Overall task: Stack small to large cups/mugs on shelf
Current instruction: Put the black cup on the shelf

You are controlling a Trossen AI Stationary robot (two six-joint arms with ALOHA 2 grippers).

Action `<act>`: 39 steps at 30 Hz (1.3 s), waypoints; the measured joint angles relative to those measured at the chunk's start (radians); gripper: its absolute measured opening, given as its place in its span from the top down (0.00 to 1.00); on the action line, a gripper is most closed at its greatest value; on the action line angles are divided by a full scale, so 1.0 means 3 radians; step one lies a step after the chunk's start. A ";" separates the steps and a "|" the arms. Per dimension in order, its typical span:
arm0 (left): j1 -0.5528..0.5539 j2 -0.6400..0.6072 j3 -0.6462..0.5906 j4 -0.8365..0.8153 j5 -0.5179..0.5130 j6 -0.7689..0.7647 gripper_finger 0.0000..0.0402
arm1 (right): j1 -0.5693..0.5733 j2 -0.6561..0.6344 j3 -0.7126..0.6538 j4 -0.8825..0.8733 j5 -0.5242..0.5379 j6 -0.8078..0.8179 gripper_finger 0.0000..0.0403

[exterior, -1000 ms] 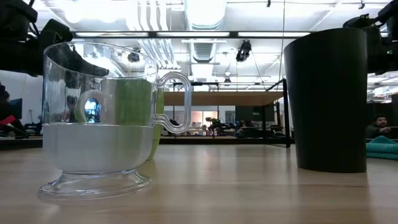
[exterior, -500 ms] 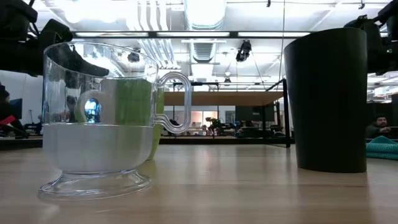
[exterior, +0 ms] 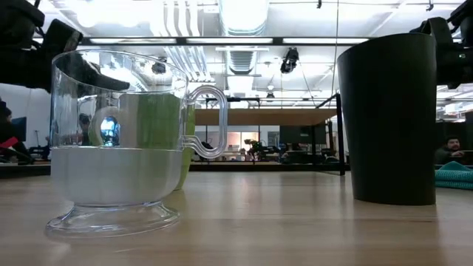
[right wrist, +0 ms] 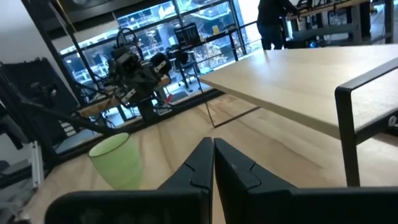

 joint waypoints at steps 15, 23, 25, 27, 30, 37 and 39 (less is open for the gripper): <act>0.0005 0.0000 0.0000 0.0517 -0.0061 -0.0760 1.00 | 0.0001 0.0003 0.0000 0.0464 -0.0013 0.0622 0.98; 0.0004 0.0065 0.0299 0.0453 0.0148 -0.1195 1.00 | 0.0003 0.0004 0.0000 0.0702 -0.0210 0.0646 0.98; 0.0004 0.0135 0.0438 0.0382 0.0189 -0.1201 1.00 | 0.0003 0.0005 0.0000 0.0755 -0.0277 0.0646 0.98; 0.0004 0.0231 0.0595 0.0300 0.0201 -0.1204 1.00 | 0.0003 0.0003 0.0031 0.0721 -0.0293 0.0646 0.98; 0.0004 0.0397 0.0908 0.0141 0.0205 -0.1191 1.00 | 0.0003 0.0033 0.0167 0.0697 -0.0297 0.0594 0.98; 0.0004 0.0954 0.1848 -0.0931 0.0214 -0.1187 1.00 | 0.0003 0.0320 0.1075 -0.0200 -0.0378 0.0274 0.98; 0.0004 0.1118 0.2081 -0.1072 0.0214 -0.1191 1.00 | 0.0003 0.0523 0.1437 -0.0621 -0.0385 0.0202 0.98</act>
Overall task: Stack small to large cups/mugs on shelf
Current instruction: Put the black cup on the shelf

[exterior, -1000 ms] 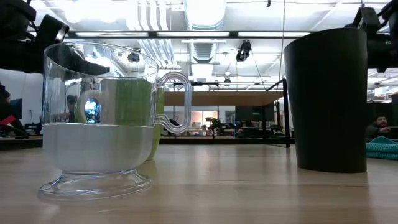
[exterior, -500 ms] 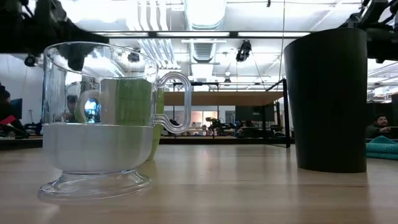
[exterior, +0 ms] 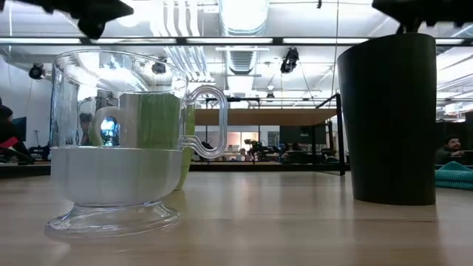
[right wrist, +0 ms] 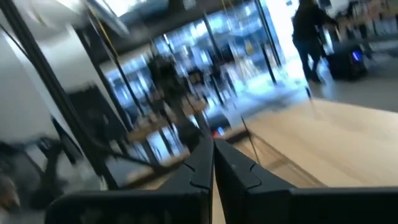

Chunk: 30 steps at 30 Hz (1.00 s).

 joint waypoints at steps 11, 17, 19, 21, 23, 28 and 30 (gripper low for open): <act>0.0001 0.0607 0.0904 -0.0098 -0.0047 0.0001 1.00 | 0.0000 0.1481 0.1741 -0.1286 -0.0196 -0.0530 0.98; 0.0001 0.0637 0.1113 -0.0294 -0.0046 -0.0008 1.00 | 0.0071 0.2130 0.2572 -0.1939 -0.0227 -0.0916 0.98; 0.0001 0.0599 0.1151 -0.0349 -0.0047 -0.0008 1.00 | 0.0161 0.2328 0.2821 -0.2238 -0.0229 -0.1018 0.98; 0.0001 0.0557 0.1144 -0.0382 -0.0047 -0.0003 1.00 | 0.0286 0.2509 0.3033 -0.2505 -0.0231 -0.1041 0.98; 0.0001 0.0516 0.1144 -0.0368 -0.0048 -0.0003 1.00 | 0.0432 0.2680 0.3219 -0.2696 -0.0231 -0.0900 0.98; 0.0001 0.0469 0.1144 -0.0367 -0.0048 -0.0005 1.00 | 0.0788 0.3041 0.3510 -0.2812 -0.0242 -0.0539 0.98; 0.0001 0.0474 0.1144 -0.0366 -0.0050 -0.0008 1.00 | 0.0879 0.3155 0.3576 -0.2856 -0.0242 -0.0524 0.98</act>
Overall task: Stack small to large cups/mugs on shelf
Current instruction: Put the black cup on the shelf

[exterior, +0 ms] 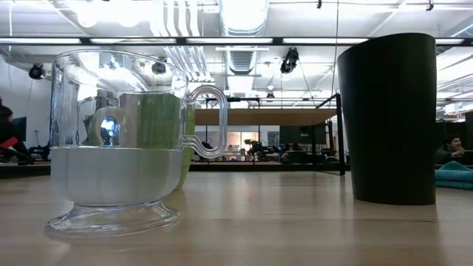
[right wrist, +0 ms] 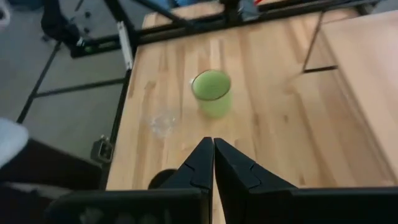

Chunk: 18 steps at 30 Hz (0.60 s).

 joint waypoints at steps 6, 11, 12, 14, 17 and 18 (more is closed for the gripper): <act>0.0000 -0.0026 -0.0001 -0.0002 0.0000 -0.0005 1.00 | 0.0191 0.0225 0.0023 0.0017 -0.0089 0.0007 0.98; 0.0000 -0.0059 -0.0001 -0.0004 0.0000 -0.0007 1.00 | 0.0210 0.0416 0.0024 -0.0029 -0.0089 0.0196 0.98; 0.0000 -0.0070 -0.0001 -0.0004 0.0000 -0.0007 1.00 | 0.0209 0.0459 0.0024 -0.0030 -0.0129 0.0194 0.98; 0.0000 -0.0093 -0.0003 -0.0004 0.0007 -0.0007 1.00 | 0.0207 0.0535 0.0023 -0.0044 -0.0304 0.0168 0.98; 0.0000 -0.0141 -0.0018 -0.0026 0.0044 -0.0007 1.00 | 0.0214 0.0646 0.0024 -0.0125 -0.0533 0.0198 0.98; 0.0000 -0.0160 -0.0024 -0.0052 0.0054 -0.0008 1.00 | 0.0215 0.0681 0.0024 -0.0172 -0.0571 0.0199 0.98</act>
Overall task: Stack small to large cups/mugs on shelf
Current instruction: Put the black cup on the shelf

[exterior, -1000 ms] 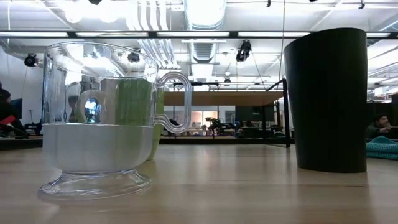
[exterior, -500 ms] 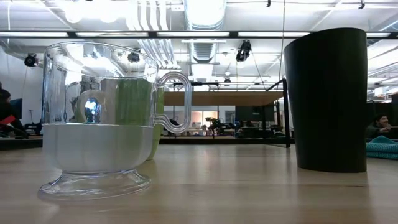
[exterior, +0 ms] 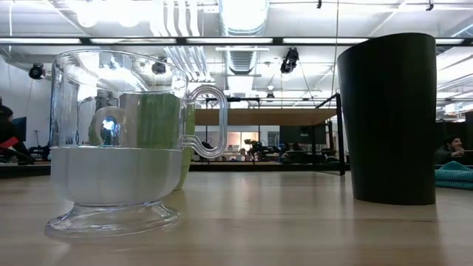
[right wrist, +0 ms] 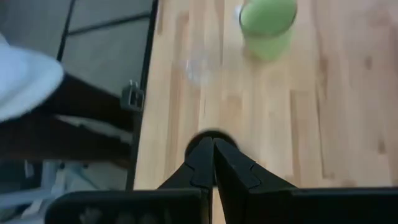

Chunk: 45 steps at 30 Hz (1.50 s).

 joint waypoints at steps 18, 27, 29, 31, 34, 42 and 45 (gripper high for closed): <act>0.0001 -0.0199 -0.0030 -0.0097 0.0141 -0.0015 1.00 | -0.0008 0.0446 -0.0001 -0.0238 0.0031 0.0261 0.98; 0.0001 -0.0310 -0.0035 -0.0100 0.0144 -0.0023 1.00 | -0.0024 0.0591 0.0000 -0.0671 -0.0026 0.0044 0.98; 0.0001 -0.0336 -0.0033 -0.0100 0.0145 -0.0026 1.00 | -0.0030 0.0659 -0.0001 -0.0921 -0.0031 -0.0023 0.96; 0.0001 -0.0369 -0.0032 -0.0070 0.0144 -0.0095 1.00 | -0.0033 0.0726 -0.0001 -0.1117 -0.0029 -0.0075 0.94; 0.0001 -0.0424 -0.0032 -0.0065 0.0144 -0.0106 1.00 | -0.0033 0.0794 -0.0001 -0.1194 -0.0029 -0.0110 0.88; 0.0001 -0.0526 -0.0032 -0.0073 0.0142 -0.0103 1.00 | -0.0024 0.0951 -0.0001 -0.1095 -0.0040 0.0173 0.75; 0.0001 -0.0566 -0.0032 -0.0080 0.0142 -0.0102 1.00 | -0.0018 0.0994 -0.0001 -0.1063 -0.0042 0.0455 0.73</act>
